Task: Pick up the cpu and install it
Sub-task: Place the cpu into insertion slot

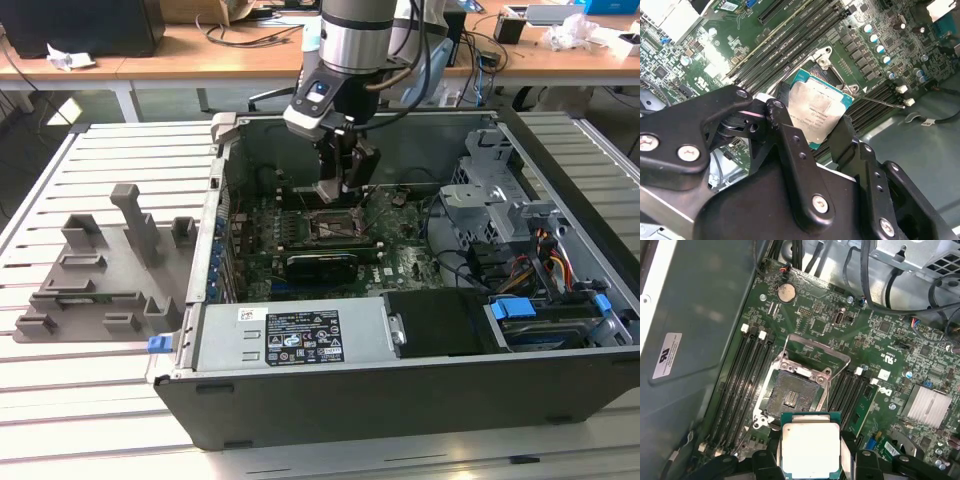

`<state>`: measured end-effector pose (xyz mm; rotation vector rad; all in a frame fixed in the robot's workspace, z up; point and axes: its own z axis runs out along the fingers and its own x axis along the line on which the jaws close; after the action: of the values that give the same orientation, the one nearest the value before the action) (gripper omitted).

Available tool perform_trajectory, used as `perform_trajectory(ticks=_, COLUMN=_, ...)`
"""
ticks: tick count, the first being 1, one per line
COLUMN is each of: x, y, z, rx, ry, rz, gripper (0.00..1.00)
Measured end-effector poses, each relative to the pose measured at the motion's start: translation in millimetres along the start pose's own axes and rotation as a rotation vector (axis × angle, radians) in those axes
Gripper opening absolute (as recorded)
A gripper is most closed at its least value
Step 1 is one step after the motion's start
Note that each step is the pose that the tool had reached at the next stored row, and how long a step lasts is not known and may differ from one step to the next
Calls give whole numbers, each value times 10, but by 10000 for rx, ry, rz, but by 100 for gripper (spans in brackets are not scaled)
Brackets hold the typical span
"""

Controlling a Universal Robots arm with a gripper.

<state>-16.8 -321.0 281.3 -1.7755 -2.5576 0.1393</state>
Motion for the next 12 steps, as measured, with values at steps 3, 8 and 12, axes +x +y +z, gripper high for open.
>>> perform_trajectory(ticks=3, x=0, y=0, z=0, rx=4, ry=10, rz=112, gripper=55)
perform_trajectory(ticks=8, x=0, y=0, z=2, rx=10, ry=28, rz=326, gripper=55)
perform_trajectory(ticks=12, x=0, y=0, z=3, rx=22, ry=20, rz=473, gripper=55)
